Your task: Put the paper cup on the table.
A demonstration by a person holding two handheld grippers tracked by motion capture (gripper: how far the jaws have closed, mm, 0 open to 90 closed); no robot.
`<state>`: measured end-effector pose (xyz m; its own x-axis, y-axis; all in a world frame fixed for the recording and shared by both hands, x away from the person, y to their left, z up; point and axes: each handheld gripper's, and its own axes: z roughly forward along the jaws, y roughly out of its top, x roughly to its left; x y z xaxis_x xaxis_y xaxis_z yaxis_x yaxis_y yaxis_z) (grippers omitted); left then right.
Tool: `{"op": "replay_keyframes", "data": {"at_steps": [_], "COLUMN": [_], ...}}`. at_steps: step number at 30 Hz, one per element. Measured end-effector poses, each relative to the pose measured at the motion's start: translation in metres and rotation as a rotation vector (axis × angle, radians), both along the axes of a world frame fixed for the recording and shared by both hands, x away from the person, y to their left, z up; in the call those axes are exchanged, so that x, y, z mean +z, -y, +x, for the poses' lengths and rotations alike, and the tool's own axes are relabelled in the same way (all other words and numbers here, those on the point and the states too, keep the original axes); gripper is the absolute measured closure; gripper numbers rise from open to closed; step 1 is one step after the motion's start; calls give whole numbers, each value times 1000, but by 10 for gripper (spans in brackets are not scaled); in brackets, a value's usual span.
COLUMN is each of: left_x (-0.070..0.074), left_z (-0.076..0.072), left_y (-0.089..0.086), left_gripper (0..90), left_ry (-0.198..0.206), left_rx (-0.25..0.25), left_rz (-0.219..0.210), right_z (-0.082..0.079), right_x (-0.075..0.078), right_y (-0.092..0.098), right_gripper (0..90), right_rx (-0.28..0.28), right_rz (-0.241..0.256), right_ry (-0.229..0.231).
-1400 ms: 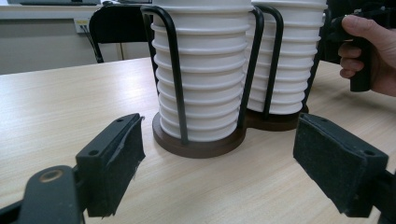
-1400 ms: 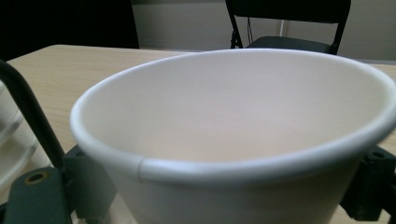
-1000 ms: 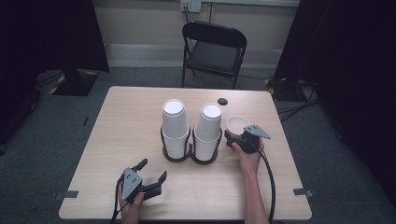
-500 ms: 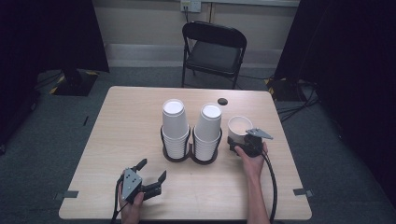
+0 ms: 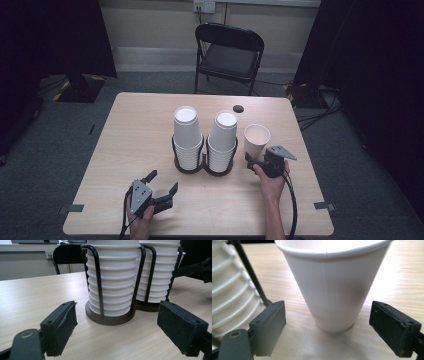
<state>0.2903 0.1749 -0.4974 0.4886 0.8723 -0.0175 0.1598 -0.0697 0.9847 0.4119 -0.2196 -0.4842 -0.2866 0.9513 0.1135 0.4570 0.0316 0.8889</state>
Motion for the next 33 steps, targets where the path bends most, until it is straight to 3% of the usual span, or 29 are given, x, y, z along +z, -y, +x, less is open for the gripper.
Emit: {"op": "replay_keyframes", "data": {"at_steps": [5, 11, 16, 24, 29, 33], "left_x": [0, 0, 0, 0, 1, 0], "left_z": [1, 1, 1, 1, 1, 1], "left_y": [0, 0, -1, -1, -1, -1], "left_gripper": [158, 158, 158, 153, 154, 154], "left_ry": [-13, -20, -23, -22, -23, -29], "left_rx": [9, 16, 22, 27, 38, 39], "left_rz": [4, 1, -8, -10, 1, -15], "right_z": [-13, -33, -47, -65, -81, -90], "right_x": [3, 8, 14, 10, 8, 5], "right_y": [-1, -4, -8, -13, -19, -25], "right_gripper": [137, 146, 152, 157, 162, 163], "right_rx": [9, 26, 40, 77, 100, 122], "right_rz": [-13, 38, 45, 65, 95, 105], "right_ry": [32, 103, 145, 147, 177, 205]}}
